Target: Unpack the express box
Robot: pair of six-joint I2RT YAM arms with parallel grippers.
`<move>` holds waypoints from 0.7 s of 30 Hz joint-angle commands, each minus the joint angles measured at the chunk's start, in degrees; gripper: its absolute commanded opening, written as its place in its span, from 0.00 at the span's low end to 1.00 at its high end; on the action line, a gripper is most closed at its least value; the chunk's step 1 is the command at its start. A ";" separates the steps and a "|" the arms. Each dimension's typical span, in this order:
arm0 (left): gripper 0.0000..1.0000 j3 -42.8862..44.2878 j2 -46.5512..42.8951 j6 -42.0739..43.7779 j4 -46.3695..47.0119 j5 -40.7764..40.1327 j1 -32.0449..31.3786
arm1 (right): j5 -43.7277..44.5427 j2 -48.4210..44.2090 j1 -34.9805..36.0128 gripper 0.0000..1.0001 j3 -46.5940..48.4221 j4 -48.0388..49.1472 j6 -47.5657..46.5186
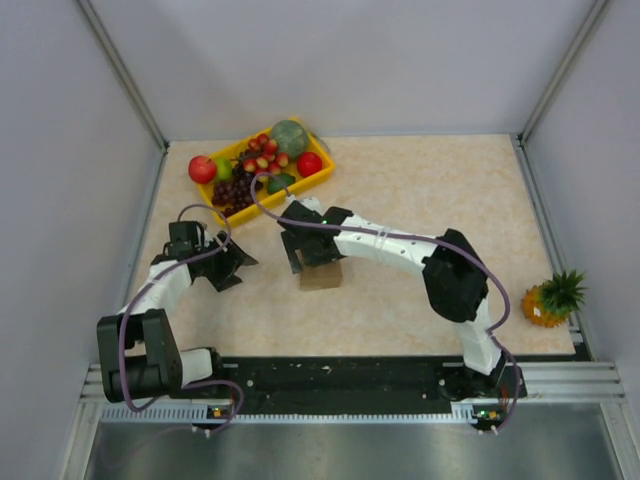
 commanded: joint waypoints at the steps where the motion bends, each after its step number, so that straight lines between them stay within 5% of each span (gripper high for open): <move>1: 0.72 -1.11 1.64 1.46 5.35 8.52 0.19 | -11.47 -5.34 -4.29 0.88 -8.06 6.10 -1.15; 8: 0.71 -2.25 3.14 1.37 10.54 15.13 -1.48 | -24.31 -13.34 -9.99 0.86 -19.56 16.04 -5.11; 13: 0.71 -2.25 4.19 -0.29 15.01 17.68 -5.25 | -41.35 -18.88 -15.01 0.84 -30.46 30.54 -3.88; 21: 0.71 -1.29 7.00 -4.95 23.64 20.93 -13.08 | -52.08 -19.50 -19.41 0.82 -37.86 43.45 1.20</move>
